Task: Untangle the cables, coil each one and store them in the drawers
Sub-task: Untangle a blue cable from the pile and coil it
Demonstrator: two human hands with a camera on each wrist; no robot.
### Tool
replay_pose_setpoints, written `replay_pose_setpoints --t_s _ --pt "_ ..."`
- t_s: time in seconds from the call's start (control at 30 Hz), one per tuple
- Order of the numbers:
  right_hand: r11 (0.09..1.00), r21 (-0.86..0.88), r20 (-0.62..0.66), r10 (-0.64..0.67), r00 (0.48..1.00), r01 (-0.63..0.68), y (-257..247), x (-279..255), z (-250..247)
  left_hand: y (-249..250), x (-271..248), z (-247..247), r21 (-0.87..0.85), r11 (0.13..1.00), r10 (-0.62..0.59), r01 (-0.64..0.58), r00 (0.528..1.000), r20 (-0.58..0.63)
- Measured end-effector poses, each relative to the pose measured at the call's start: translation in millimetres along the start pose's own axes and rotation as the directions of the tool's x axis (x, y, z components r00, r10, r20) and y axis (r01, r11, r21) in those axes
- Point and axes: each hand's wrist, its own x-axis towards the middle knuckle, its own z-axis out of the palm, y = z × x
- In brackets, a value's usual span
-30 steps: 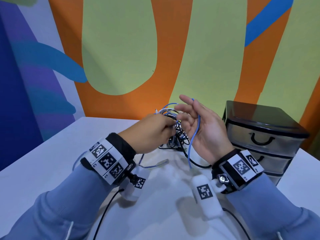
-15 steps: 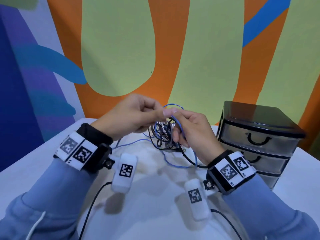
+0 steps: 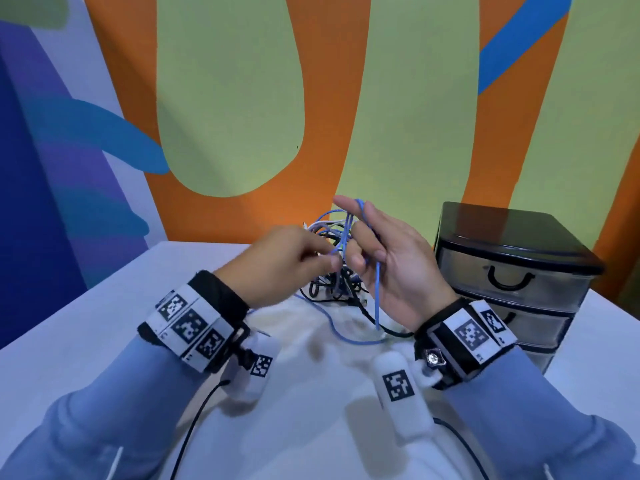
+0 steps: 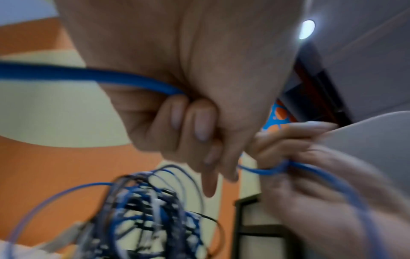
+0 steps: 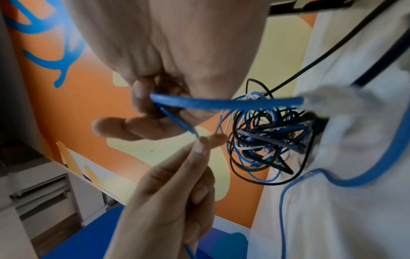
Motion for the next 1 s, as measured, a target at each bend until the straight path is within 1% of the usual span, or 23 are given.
replay_pose_setpoints --t_s 0.07,0.13,0.2,0.27,0.33,0.4,0.43,0.5,0.57,0.6,0.63,0.67,0.7,0.73,0.77,0.8,0.83,0.87,0.9,0.93,0.97,1.0 --pt "0.999 -0.015 -0.072 -0.051 0.996 0.05 4.6 2.8 -1.4 11.8 -2.6 4.5 0.041 0.998 0.049 -0.054 0.993 0.107" --pt "0.994 -0.058 -0.124 -0.094 0.988 0.088 6.9 5.9 -4.0 20.7 -6.2 3.8 0.018 0.997 0.072 -0.076 0.982 0.176" --pt "0.983 -0.166 -0.14 -0.107 0.984 0.083 8.4 7.4 -6.4 28.5 -10.4 -0.4 -0.077 0.994 0.087 -0.072 0.973 0.214" --pt "0.96 -0.277 -0.149 -0.075 0.986 0.031 10.4 6.7 -7.4 33.5 -12.9 -7.0 -0.207 0.975 0.122 -0.08 0.973 0.197" --pt "0.924 -0.382 -0.13 -0.046 0.99 -0.008 11.4 5.2 -6.0 32.3 -13.1 -16.3 -0.314 0.946 0.124 -0.08 0.985 0.123" --pt "0.894 -0.445 -0.095 -0.002 0.995 -0.041 12.5 6.1 -4.8 24.9 -13.9 -27.7 -0.416 0.908 0.055 -0.043 0.998 0.017" --pt "0.894 -0.443 -0.071 0.032 0.997 -0.061 12.2 6.0 -3.7 18.8 -13.7 -33.3 -0.468 0.883 0.009 -0.029 0.999 -0.046" --pt "0.906 -0.41 -0.007 0.112 0.994 -0.105 10.7 4.8 -2.7 5.9 -12.2 -43.4 -0.579 0.814 -0.08 -0.047 0.978 -0.191" --pt "0.919 -0.362 0.072 0.197 0.978 -0.158 7.6 1.8 -1.9 -5.6 -11.0 -51.7 -0.656 0.75 -0.174 -0.089 0.93 -0.325" --pt "0.928 -0.327 0.115 0.225 0.968 -0.177 5.4 0.1 -1.2 -10.7 -9.9 -53.9 -0.66 0.746 -0.221 -0.091 0.901 -0.374" --pt "0.942 -0.28 0.149 0.235 0.96 -0.187 3.4 -0.6 -1.1 -16.4 -8.1 -53.0 -0.634 0.769 -0.257 -0.079 0.871 -0.42" --pt "0.956 -0.225 0.172 0.231 0.958 -0.19 1.6 -1.1 -1.4 -20.8 -6.2 -49.5 -0.58 0.813 -0.272 -0.052 0.846 -0.458" --pt "0.968 -0.17 0.181 0.217 0.959 -0.187 0.1 -1.1 -1.0 -24.1 -3.4 -43.6 -0.504 0.864 -0.269 -0.015 0.831 -0.486" --pt "0.977 -0.118 0.18 0.199 0.963 -0.179 -0.7 -1.6 -0.5 -25.9 -1.0 -36.4 -0.412 0.911 -0.246 0.026 0.835 -0.492" --pt "0.983 -0.07 0.173 0.177 0.969 -0.167 -0.8 -2.1 -0.6 -27.0 1.4 -29.0 -0.31 0.948 -0.213 0.066 0.856 -0.471" --pt "0.989 -0.027 0.158 0.151 0.976 -0.148 -0.7 -2.2 -0.7 -27.8 3.3 -21.9 -0.212 0.972 -0.187 0.104 0.888 -0.421" --pt "0.992 0.005 0.13 0.121 0.984 -0.123 -1.0 -1.9 -0.8 -25.6 4.2 -15.9 -0.128 0.984 -0.161 0.123 0.924 -0.348" --pt "0.996 0.027 0.093 0.088 0.992 -0.091 -1.7 -2.0 -0.8 -21.3 3.9 -10.2 -0.064 0.991 -0.128 0.115 0.959 -0.253" --pt "0.998 0.044 0.051 0.052 0.997 -0.055 -2.0 -1.4 -0.5 -15.7 3.0 -5.2 -0.022 0.996 -0.084 0.081 0.986 -0.146" --pt "0.998 0.054 0.01 0.017 1.0 -0.018 -1.9 -0.7 -0.5 -7.7 1.3 -0.3 -0.004 1.0 -0.029 0.029 0.999 -0.043" --pt "0.998 0.054 -0.032 -0.014 0.999 0.015 -1.0 0.5 -0.3 0.9 -0.7 3.3 0.009 1.0 0.022 -0.023 0.999 0.038" --pt "0.998 0.041 -0.068 -0.043 0.997 0.046 0.6 1.8 -0.5 9.6 -3.2 5.8 0.025 0.998 0.061 -0.064 0.994 0.095"
